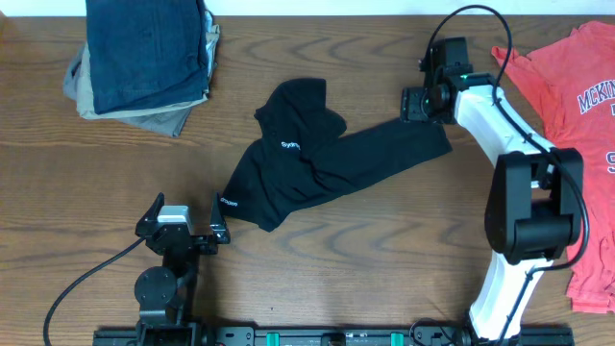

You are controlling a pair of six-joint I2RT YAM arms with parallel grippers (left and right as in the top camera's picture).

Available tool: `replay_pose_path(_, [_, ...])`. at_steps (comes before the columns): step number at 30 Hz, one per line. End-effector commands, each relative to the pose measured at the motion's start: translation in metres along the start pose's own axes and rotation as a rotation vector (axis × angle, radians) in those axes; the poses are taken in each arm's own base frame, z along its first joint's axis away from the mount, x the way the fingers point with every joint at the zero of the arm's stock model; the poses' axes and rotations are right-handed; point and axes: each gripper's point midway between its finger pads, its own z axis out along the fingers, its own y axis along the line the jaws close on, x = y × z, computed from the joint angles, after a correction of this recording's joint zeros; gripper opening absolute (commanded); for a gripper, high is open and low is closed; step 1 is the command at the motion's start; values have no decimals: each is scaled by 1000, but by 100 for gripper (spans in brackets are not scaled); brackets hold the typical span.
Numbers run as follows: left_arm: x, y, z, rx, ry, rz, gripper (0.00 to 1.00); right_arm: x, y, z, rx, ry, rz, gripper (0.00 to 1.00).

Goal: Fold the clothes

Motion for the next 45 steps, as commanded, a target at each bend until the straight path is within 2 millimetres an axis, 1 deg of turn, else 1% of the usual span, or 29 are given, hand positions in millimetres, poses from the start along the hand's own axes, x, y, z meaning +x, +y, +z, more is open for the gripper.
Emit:
replay_pose_path(1, [15,0,1,6,44,2,98,4,-3,14,0,18,-7,70])
replay_pose_path(4, [14,0,1,6,44,2,98,5,-3,19,-1,19,2,68])
replay_pose_path(8, [15,0,1,6,44,2,98,4,-1,19,-2,14,13,61])
replay_pose_path(12, [15,0,1,6,44,2,98,7,1,21,-2,23,12,61])
replay_pose_path(18, [15,0,1,6,44,2,98,12,3,28,-2,40,11,54])
replay_pose_path(22, [15,0,1,6,44,2,98,14,5,30,-2,48,12,50])
replay_pose_path(24, [15,0,1,6,44,2,98,15,6,30,-2,48,10,45])
replay_pose_path(25, [15,0,1,6,44,2,98,15,6,30,-2,48,11,41])
replay_pose_path(27, [15,0,1,6,44,2,98,15,6,30,-2,48,19,31])
replay_pose_path(29, [15,0,1,6,44,2,98,15,6,30,-1,47,26,18])
replay_pose_path(30, [15,0,1,6,44,2,98,14,6,30,-1,47,26,14])
replay_pose_path(33, [15,0,1,6,44,2,98,12,4,29,8,43,33,8])
replay_pose_path(36, [15,0,1,6,44,2,98,8,-4,24,48,44,74,1])
replay_pose_path(41, [15,0,1,6,44,2,98,-2,-22,1,122,50,114,1])
replay_pose_path(45, [15,0,1,6,44,2,98,-11,-26,-24,135,31,122,1])
